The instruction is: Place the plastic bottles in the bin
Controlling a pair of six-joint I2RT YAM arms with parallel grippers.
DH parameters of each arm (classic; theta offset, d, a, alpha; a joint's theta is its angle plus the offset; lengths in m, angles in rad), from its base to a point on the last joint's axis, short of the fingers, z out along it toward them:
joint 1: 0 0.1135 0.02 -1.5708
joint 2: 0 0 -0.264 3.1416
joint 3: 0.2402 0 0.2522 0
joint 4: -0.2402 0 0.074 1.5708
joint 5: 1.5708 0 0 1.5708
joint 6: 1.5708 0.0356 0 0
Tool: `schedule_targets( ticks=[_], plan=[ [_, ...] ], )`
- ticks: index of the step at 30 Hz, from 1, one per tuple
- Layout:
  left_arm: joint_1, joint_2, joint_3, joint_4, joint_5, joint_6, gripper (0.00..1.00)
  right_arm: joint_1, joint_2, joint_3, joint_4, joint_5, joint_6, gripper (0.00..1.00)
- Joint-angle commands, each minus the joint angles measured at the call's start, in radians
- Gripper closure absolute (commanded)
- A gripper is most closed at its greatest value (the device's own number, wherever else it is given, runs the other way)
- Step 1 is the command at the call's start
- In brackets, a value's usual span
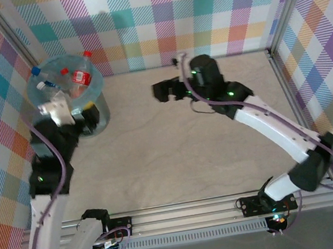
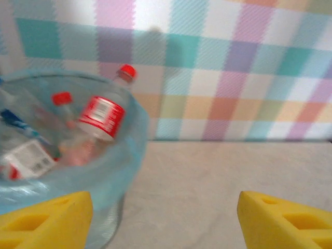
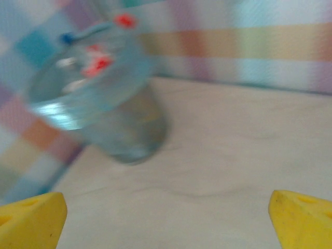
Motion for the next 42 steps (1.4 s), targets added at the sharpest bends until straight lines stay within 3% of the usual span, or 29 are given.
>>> schedule_targets(
  ticks=[1,3,6,11,15,20,24,25,27,31,34,42],
  plan=[
    [-0.131,-0.057,-0.266,0.209,-0.075,0.029,0.23,-0.068,-0.107,-0.21,0.07,0.308,-0.195,0.0],
    [-0.201,-0.079,-0.393,0.292,-0.166,-0.003,0.22,-0.13,-0.171,-0.36,0.166,0.377,-0.291,0.0],
    [-0.242,-0.035,-0.551,0.485,-0.311,-0.056,0.2,-0.239,-0.228,-0.564,0.306,0.377,-0.368,0.0],
    [-0.236,0.213,-0.607,0.679,-0.583,-0.05,0.12,-0.399,-0.194,-0.823,0.573,0.307,-0.388,0.0],
    [-0.205,0.422,-0.556,0.821,-0.555,0.057,0.11,-0.504,-0.13,-0.974,0.837,0.174,-0.387,0.0],
    [-0.102,0.615,-0.544,0.899,-0.503,0.039,0.11,-0.578,0.023,-1.011,1.034,0.005,-0.348,0.0],
    [-0.027,0.642,-0.57,1.003,-0.349,0.067,0.11,-0.616,0.074,-1.033,1.107,-0.101,-0.34,0.0],
    [-0.005,0.649,-0.583,1.041,-0.311,0.07,0.1,-0.653,0.096,-1.066,1.19,-0.167,-0.322,0.0],
    [0.051,0.678,-0.609,1.112,-0.211,0.044,0.1,-0.692,0.161,-1.111,1.355,-0.184,-0.271,0.0],
    [0.088,0.816,-0.645,1.303,-0.176,0.023,0.09,-0.709,0.138,-1.067,1.224,-0.149,-0.241,0.0],
    [0.089,0.831,-0.551,1.135,-0.248,-0.009,0.03,-0.704,0.137,-1.054,1.197,-0.133,-0.244,0.0],
    [0.094,0.821,-0.555,1.128,-0.227,-0.009,0.0,-0.692,0.141,-1.041,1.179,-0.14,-0.265,0.0]
  ],
)
